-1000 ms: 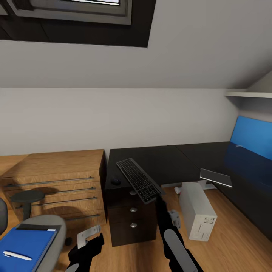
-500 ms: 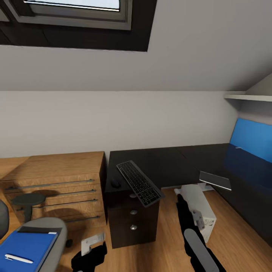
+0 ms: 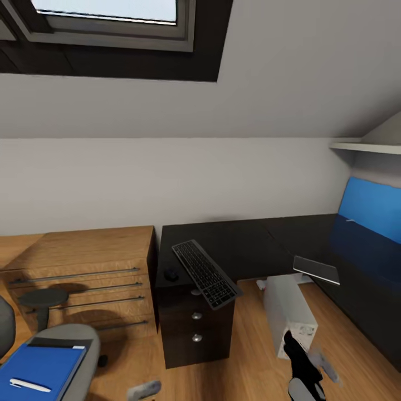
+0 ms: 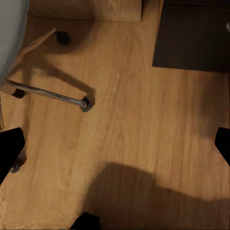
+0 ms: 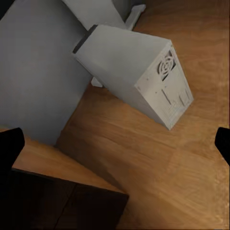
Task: In the bedroom, organize the workspace by keeping the computer under the desk, ensuring the monitor is on the desk, placing the keyboard on the desk next to the monitor, placing the mouse on the desk next to the keyboard, moving the folder from the swivel chair onto the desk next to the mouse, stacking the notebook on top of the folder with the pen on top of the notebook, and positioning the swivel chair next to the desk.
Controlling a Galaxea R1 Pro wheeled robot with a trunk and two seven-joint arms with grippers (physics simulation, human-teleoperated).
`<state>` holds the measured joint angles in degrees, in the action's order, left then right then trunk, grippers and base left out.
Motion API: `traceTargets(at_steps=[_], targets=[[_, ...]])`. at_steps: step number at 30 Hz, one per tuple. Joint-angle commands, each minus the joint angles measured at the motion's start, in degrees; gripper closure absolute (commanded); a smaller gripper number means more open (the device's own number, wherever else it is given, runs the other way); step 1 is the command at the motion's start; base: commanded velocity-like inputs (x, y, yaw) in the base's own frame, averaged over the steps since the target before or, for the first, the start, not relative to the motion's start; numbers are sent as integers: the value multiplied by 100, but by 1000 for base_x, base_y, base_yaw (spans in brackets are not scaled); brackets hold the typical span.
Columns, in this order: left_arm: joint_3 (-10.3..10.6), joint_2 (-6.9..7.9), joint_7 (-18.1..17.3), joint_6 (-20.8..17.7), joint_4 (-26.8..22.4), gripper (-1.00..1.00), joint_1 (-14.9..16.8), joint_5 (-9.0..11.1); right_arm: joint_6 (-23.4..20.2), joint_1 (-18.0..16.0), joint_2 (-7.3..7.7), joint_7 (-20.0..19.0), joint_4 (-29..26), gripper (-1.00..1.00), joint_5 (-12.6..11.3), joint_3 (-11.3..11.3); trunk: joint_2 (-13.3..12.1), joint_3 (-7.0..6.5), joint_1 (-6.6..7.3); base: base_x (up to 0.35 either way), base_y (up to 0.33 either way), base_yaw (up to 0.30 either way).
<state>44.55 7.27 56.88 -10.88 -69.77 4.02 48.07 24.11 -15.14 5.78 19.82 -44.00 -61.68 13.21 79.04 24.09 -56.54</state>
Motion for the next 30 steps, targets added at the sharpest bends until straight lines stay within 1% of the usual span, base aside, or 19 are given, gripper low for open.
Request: traceTargets(at_steps=[1, 2, 3, 4, 5, 6, 7, 8, 9, 12, 14, 15, 16, 18, 20, 25, 26, 27, 30], targets=[[28, -42, 6, -34, 137, -100, 7, 6, 68, -7, 10, 31, 269, -100, 143, 45, -37, -13, 23, 0, 0, 0], [34, -59, -18, -33, 197, -100, 6, 5, 83, -7, 8, 31, 406, -100, 220, 49, -77, -30, 45, 0, 0, 0], [41, -83, -84, -30, 305, -100, 8, 3, 119, -7, 6, 31, 687, -100, 356, 56, -117, -48, 67, 0, 0, 0], [47, -105, -227, -18, 463, -100, 9, 4, 213, -7, 4, 31, 1110, -100, 529, 57, -158, -66, 89, 0, 0, 0], [53, -114, -347, 7, 592, -100, 8, 7, 315, -7, 3, 31, 1368, -100, 633, 58, -198, -84, 111, 0, 0, 0], [57, -117, -415, 30, 672, -100, 9, 9, 376, -7, 3, 31, 1484, -100, 684, 58, -238, -102, 133, 0, 0, 0], [62, -123, -565, 107, 870, -100, 9, 8, 511, -7, 2, 31, 1683, -100, 776, 56, -278, -120, 154, 0, 0, 0], [62, -130, -647, 164, 985, -100, 10, 3, 581, -7, 1, 31, 1768, -100, 810, 55, -318, -138, 176, 0, 0, 0], [62, -151, -826, 315, 1225, -100, 10, -5, 711, -7, -2, 31, 1898, -100, 860, 55, -358, -156, 198, 0, 0, 0], [63, -216, -1190, 644, 1601, -100, 9, -13, 900, -7, -11, 24, 2041, -100, 926, 75, -478, -210, 264, 0, 0, 0], [63, -259, -1380, 794, 1757, -100, 10, -15, 1000, -7, -18, 8, 2090, -100, 985, 102, -559, -246, 308, 0, 0, 0], [63, -269, -1422, 826, 1790, -100, 10, -16, 1028, -7, -21, -1, 2102, -100, 1018, 119, -599, -264, 330, 0, 0, 0], [66, -282, -1480, 873, 1838, -100, 10, -19, 1068, -7, -25, -25, 2119, -100, 1106, 169, -639, -282, 352, 0, 0, 0], [77, -300, -1564, 939, 1905, -100, 10, -19, 1125, -7, -32, -114, 2152, -100, 1438, 319, -719, -318, 396, 0, 0, 0], [79, -303, -1577, 949, 1919, -100, 10, -14, 1134, -7, -33, -139, 2185, -100, 1518, 356, -799, -354, 440, 0, 0, 0], [72, -305, -1588, 959, 1934, -100, 9, -3, 1132, -7, -65, -171, 2226, -100, 1560, 398, -1000, -443, 550, 0, 0, 0], [64, -305, -1590, 964, 1939, -100, 9, 0, 1138, -7, -297, -189, 2356, -100, 1697, 565, -1040, -461, 572, 0, 0, 0], [64, -305, -1591, 964, 1940, -100, 10, 0, 1139, -7, -326, -189, 2406, -100, 1764, 639, -1080, -479, 594, 0, 0, 0], [59, -305, -1591, 965, 1990, -100, 9, 10, 1139, -7, -369, -182, 2483, -100, 1869, 754, -1200, -533, 660, 0, 0, 0]])
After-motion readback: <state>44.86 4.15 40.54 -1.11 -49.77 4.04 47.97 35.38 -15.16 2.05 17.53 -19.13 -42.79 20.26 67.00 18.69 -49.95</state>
